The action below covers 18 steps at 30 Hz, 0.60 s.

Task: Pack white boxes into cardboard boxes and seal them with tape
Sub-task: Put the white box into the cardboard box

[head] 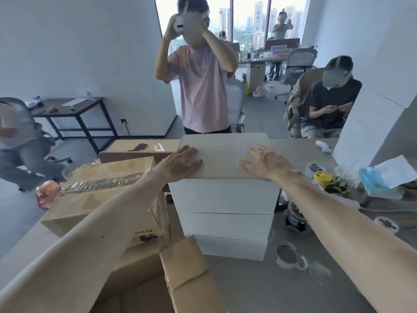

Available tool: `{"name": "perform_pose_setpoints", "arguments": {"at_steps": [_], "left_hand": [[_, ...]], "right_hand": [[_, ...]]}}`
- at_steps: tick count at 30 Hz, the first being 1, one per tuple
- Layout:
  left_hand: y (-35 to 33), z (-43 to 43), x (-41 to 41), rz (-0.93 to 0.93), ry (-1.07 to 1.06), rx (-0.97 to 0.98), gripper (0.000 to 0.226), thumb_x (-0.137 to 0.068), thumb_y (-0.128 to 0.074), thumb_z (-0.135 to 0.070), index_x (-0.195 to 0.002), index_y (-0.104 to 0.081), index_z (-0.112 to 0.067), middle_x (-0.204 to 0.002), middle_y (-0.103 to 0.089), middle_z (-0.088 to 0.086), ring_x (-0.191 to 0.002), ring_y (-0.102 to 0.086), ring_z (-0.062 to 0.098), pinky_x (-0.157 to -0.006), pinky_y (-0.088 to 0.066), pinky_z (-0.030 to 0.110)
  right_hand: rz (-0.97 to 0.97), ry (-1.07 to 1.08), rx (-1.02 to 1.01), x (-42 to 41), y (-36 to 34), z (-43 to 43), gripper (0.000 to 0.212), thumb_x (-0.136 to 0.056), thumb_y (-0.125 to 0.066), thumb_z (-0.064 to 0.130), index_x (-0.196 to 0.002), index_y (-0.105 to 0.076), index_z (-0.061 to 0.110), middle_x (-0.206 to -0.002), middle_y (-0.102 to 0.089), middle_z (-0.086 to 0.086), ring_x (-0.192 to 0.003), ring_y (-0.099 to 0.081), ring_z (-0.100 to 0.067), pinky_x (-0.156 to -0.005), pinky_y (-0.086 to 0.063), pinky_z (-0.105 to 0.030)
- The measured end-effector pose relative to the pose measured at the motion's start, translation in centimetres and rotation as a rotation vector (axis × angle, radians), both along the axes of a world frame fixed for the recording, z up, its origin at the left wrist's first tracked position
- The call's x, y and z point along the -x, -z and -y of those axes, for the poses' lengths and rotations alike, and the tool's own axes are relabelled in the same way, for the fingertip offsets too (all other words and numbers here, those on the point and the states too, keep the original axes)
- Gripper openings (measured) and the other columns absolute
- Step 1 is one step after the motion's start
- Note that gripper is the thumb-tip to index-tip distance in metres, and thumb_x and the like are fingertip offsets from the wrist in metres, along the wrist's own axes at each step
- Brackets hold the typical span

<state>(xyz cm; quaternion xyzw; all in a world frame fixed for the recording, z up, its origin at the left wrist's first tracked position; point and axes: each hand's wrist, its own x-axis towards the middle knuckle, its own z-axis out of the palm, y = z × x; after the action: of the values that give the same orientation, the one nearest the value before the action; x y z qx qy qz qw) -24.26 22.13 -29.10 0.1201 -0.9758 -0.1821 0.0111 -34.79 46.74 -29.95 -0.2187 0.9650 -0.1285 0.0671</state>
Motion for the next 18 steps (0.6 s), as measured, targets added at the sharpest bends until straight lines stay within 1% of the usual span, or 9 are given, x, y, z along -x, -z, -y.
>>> {"name": "perform_pose_setpoints", "arguments": {"at_steps": [2, 4, 7, 9, 11, 13, 14, 16, 18], "left_hand": [[-0.2, -0.1, 0.9, 0.010, -0.005, 0.017, 0.062, -0.098, -0.043, -0.059, -0.152, -0.034, -0.028, -0.160, -0.025, -0.011, -0.145, -0.031, 0.022, -0.113, -0.025, 0.037], [-0.1, 0.1, 1.8, 0.008, -0.024, 0.019, 0.067, -0.096, -0.044, -0.063, -0.152, -0.033, -0.029, -0.161, -0.024, -0.013, -0.145, -0.031, 0.022, -0.114, -0.024, 0.036], [0.3, 0.5, 2.5, -0.002, -0.046, 0.026, 0.075, -0.089, -0.044, -0.073, -0.151, -0.036, -0.031, -0.160, -0.026, -0.013, -0.144, -0.033, 0.023, -0.115, -0.026, 0.038], [0.5, 0.5, 2.6, -0.008, -0.051, 0.030, 0.077, -0.087, -0.043, -0.077, -0.149, -0.038, -0.032, -0.159, -0.029, -0.013, -0.142, -0.037, 0.025, -0.114, -0.030, 0.041], [0.5, 0.3, 2.5, -0.008, -0.065, 0.029, 0.078, -0.085, -0.042, -0.079, -0.149, -0.038, -0.034, -0.160, -0.028, -0.012, -0.142, -0.037, 0.027, -0.114, -0.032, 0.044], [0.3, 0.0, 2.1, -0.021, -0.082, 0.021, 0.088, -0.077, -0.040, -0.086, -0.150, -0.036, -0.037, -0.162, -0.026, -0.011, -0.144, -0.035, 0.026, -0.116, -0.030, 0.045], [0.3, -0.1, 1.8, -0.041, -0.086, 0.013, 0.090, -0.075, -0.041, -0.086, -0.150, -0.036, -0.037, -0.162, -0.027, -0.011, -0.144, -0.034, 0.025, -0.116, -0.030, 0.045], [0.3, -0.5, 1.0, -0.092, -0.098, 0.002, 0.084, -0.081, -0.048, -0.081, -0.151, -0.036, -0.035, -0.161, -0.028, -0.010, -0.145, -0.034, 0.025, -0.115, -0.031, 0.046], [0.3, -0.8, 0.1, -0.125, -0.118, 0.010, 0.082, -0.083, -0.051, -0.078, -0.151, -0.037, -0.035, -0.161, -0.029, -0.009, -0.145, -0.034, 0.026, -0.115, -0.032, 0.048]], "right_hand": [[-0.010, -0.008, 0.019, 0.7, 0.0, -0.1, 0.075, -0.089, -0.038, 0.070, -0.152, -0.026, 0.030, -0.163, -0.014, -0.003, -0.146, -0.024, -0.030, -0.115, -0.024, -0.046], [-0.012, -0.011, 0.039, 1.1, 0.1, -0.2, 0.079, -0.087, -0.038, 0.073, -0.152, -0.026, 0.030, -0.163, -0.013, -0.004, -0.145, -0.026, -0.031, -0.115, -0.024, -0.047], [0.003, -0.027, 0.078, 1.5, 0.3, -0.2, 0.081, -0.085, -0.040, 0.075, -0.152, -0.027, 0.031, -0.162, -0.014, -0.004, -0.142, -0.031, -0.032, -0.112, -0.028, -0.047], [-0.002, -0.042, 0.118, 1.5, 0.4, -0.3, 0.080, -0.085, -0.043, 0.073, -0.150, -0.030, 0.030, -0.160, -0.018, -0.006, -0.139, -0.036, -0.033, -0.108, -0.033, -0.046], [-0.017, -0.053, 0.156, 1.3, 0.4, -0.4, 0.080, -0.085, -0.046, 0.072, -0.150, -0.031, 0.028, -0.160, -0.021, -0.008, -0.140, -0.035, -0.032, -0.107, -0.034, -0.045], [-0.028, -0.062, 0.187, 1.0, 0.4, -0.6, 0.082, -0.085, -0.049, 0.070, -0.151, -0.029, 0.026, -0.160, -0.021, -0.009, -0.142, -0.031, -0.030, -0.109, -0.032, -0.045], [-0.035, -0.069, 0.201, 0.7, 0.4, -0.8, 0.082, -0.085, -0.051, 0.069, -0.152, -0.029, 0.025, -0.160, -0.021, -0.009, -0.143, -0.030, -0.030, -0.110, -0.031, -0.045], [-0.059, -0.084, 0.228, 0.0, 0.1, -1.0, 0.081, -0.086, -0.054, 0.066, -0.152, -0.030, 0.026, -0.160, -0.021, -0.009, -0.145, -0.028, -0.027, -0.111, -0.030, -0.044], [-0.088, -0.100, 0.241, -0.8, -0.3, -1.2, 0.082, -0.085, -0.056, 0.065, -0.152, -0.030, 0.026, -0.161, -0.020, -0.010, -0.145, -0.027, -0.027, -0.112, -0.029, -0.044]]}}
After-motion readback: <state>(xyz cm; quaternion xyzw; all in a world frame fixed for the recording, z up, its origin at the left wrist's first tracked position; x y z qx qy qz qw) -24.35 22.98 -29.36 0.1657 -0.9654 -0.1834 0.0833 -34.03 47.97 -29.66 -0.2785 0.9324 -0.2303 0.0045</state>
